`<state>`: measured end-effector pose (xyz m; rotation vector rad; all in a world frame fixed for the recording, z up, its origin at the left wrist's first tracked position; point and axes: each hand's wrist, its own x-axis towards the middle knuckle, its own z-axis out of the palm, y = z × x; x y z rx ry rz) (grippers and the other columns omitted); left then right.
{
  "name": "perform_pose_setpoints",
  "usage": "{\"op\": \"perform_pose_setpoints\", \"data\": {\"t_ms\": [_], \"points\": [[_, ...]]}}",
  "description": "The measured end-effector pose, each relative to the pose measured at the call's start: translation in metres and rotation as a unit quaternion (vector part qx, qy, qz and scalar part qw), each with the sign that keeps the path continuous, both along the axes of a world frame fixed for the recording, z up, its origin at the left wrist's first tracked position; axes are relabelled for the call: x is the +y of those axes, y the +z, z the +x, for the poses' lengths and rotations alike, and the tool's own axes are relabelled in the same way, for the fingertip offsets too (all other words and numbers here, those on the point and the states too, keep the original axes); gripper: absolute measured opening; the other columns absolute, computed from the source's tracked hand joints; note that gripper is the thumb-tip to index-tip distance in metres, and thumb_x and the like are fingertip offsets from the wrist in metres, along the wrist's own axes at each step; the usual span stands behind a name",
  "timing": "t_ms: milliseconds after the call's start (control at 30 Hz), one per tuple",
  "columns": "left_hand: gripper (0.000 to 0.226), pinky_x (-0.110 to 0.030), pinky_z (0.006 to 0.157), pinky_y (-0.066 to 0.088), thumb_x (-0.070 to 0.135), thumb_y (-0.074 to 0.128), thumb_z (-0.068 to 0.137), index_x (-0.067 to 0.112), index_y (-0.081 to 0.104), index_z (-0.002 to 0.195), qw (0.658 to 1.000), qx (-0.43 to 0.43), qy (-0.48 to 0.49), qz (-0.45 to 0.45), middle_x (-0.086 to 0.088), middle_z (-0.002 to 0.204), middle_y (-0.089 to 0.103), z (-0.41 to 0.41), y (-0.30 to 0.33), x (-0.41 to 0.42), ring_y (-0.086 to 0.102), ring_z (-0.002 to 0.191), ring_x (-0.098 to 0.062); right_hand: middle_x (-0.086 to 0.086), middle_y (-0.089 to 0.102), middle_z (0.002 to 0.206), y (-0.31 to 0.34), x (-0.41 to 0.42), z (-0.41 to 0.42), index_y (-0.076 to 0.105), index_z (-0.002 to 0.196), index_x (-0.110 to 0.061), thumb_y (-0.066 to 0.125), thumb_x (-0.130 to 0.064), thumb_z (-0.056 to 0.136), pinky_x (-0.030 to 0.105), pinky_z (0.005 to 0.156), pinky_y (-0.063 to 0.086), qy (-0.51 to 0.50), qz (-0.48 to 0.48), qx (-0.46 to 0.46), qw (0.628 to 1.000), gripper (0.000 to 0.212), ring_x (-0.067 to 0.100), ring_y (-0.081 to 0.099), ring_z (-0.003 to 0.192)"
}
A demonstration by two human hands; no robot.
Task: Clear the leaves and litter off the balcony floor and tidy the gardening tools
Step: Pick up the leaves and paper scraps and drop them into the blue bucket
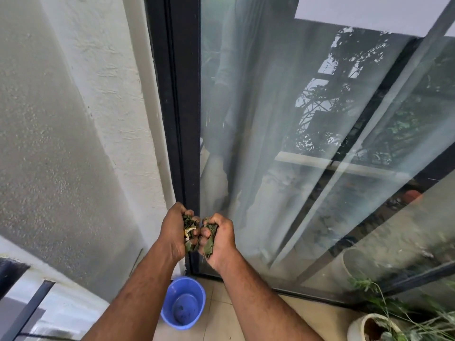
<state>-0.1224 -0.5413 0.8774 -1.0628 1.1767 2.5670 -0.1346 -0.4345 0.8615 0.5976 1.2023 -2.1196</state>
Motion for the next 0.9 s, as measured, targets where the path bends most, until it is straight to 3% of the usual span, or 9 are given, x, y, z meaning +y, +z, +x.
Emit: {"op": "perform_pose_setpoints", "data": {"t_ms": [133,467,700,833,900], "points": [[0.011,-0.021,0.037,0.033,0.024,0.041,0.08,0.025,0.035,0.07,0.999,-0.031,0.012,0.007,-0.005,0.07,0.031,0.006,-0.025,-0.006,0.035,0.057,-0.025,-0.002,0.037,0.051,-0.021,-0.006,0.0,0.047,0.062,-0.019,0.043,-0.018,0.093,0.017,0.039,0.031,0.015,0.011,-0.025,1.0,0.031,0.013,0.039,0.036],[0.014,-0.019,0.04,0.033,0.024,0.038,0.083,0.026,0.038,0.07,0.992,-0.101,0.063,0.044,-0.002,0.062,0.042,0.023,-0.091,-0.021,0.048,0.042,-0.023,0.002,0.036,0.054,-0.1,-0.028,0.008,0.049,0.07,-0.017,0.046,-0.018,0.09,0.026,0.049,0.038,0.031,0.026,-0.079,0.996,0.02,0.021,0.046,0.05],[0.028,-0.029,0.058,0.04,0.021,0.031,0.091,0.021,0.036,0.064,0.985,-0.119,0.099,0.07,-0.009,0.054,0.05,0.024,-0.145,-0.029,0.049,0.038,-0.026,0.003,0.038,0.052,-0.163,-0.039,0.001,0.046,0.066,-0.017,0.043,-0.018,0.092,0.02,0.045,0.039,0.011,0.052,-0.114,0.992,0.026,0.02,0.045,0.045],[0.025,-0.034,0.064,0.043,0.021,0.035,0.087,0.02,0.034,0.062,0.98,-0.145,0.121,0.067,-0.013,0.06,0.047,0.023,-0.197,-0.035,0.052,0.048,-0.029,0.005,0.045,0.052,-0.211,-0.044,0.0,0.047,0.062,-0.016,0.046,-0.019,0.091,0.023,0.05,0.043,0.002,0.08,-0.121,0.989,0.029,0.021,0.048,0.046],[0.027,-0.033,0.063,0.048,0.022,0.037,0.088,0.019,0.037,0.061,0.974,-0.16,0.141,0.071,-0.013,0.065,0.048,0.023,-0.227,-0.037,0.052,0.052,-0.029,0.006,0.047,0.054,-0.236,-0.049,0.0,0.048,0.063,-0.016,0.054,-0.023,0.081,0.024,0.053,0.043,0.0,0.115,-0.115,0.987,0.02,0.023,0.049,0.048]]}}
